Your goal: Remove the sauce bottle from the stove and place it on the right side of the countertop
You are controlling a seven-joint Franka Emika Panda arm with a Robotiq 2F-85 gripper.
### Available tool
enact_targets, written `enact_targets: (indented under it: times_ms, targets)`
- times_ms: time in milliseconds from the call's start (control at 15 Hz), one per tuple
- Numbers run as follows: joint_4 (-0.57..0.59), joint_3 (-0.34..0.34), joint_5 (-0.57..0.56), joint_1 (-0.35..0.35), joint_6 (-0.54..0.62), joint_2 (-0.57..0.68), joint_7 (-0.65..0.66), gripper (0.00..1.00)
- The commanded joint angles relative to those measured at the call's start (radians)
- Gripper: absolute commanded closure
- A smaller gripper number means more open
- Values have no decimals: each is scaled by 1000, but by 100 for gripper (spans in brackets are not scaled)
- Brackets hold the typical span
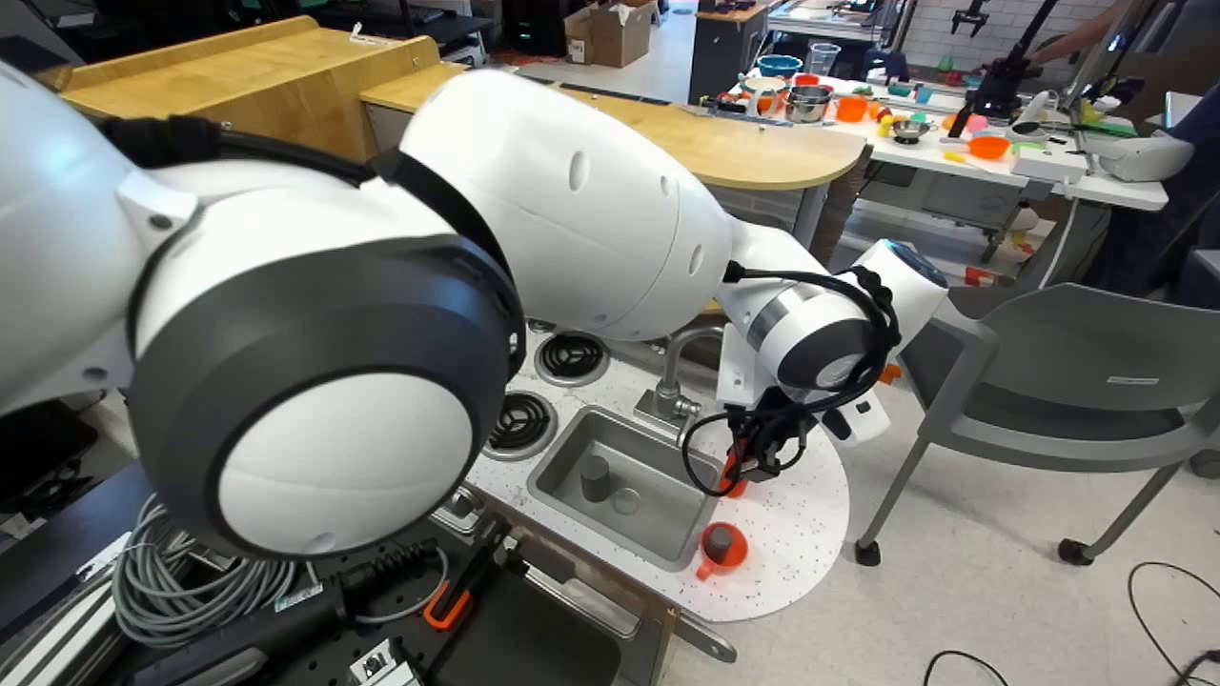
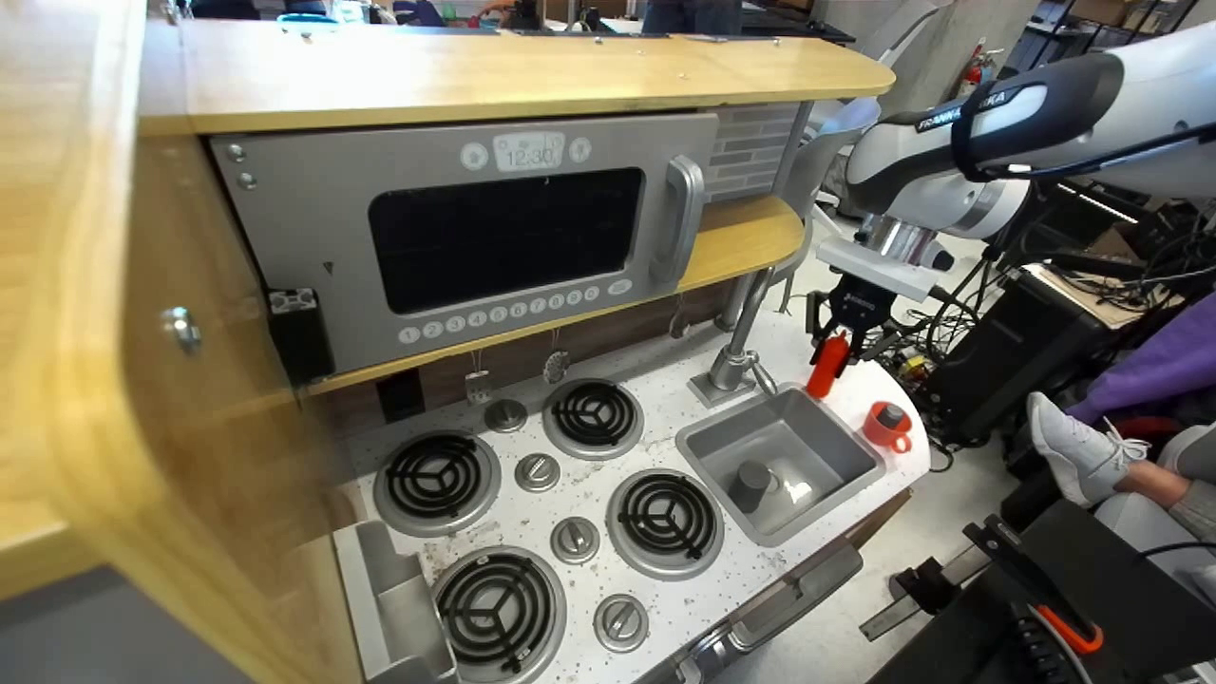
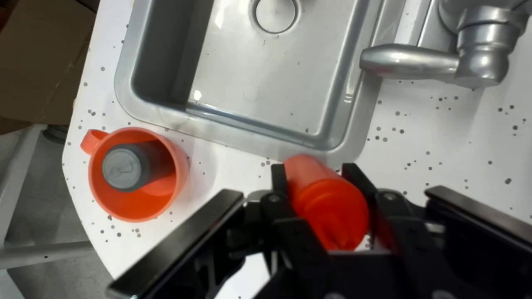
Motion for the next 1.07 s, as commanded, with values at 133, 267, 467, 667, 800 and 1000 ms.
enact_targets:
  times_ms: [133,267,467,667,800,1000]
  targets:
    - [199,-2,-2,-20,-96,110,60,88]
    - [202,12,-15,-27,-75,105,70,88]
    - [233,9,-24,-26,-65,117,87,88]
    - [255,10,-37,-23,-78,128,85,31]
    - [267,9,-42,-22,-80,136,86,17]
    - [208,20,-50,-18,-50,97,70,0]
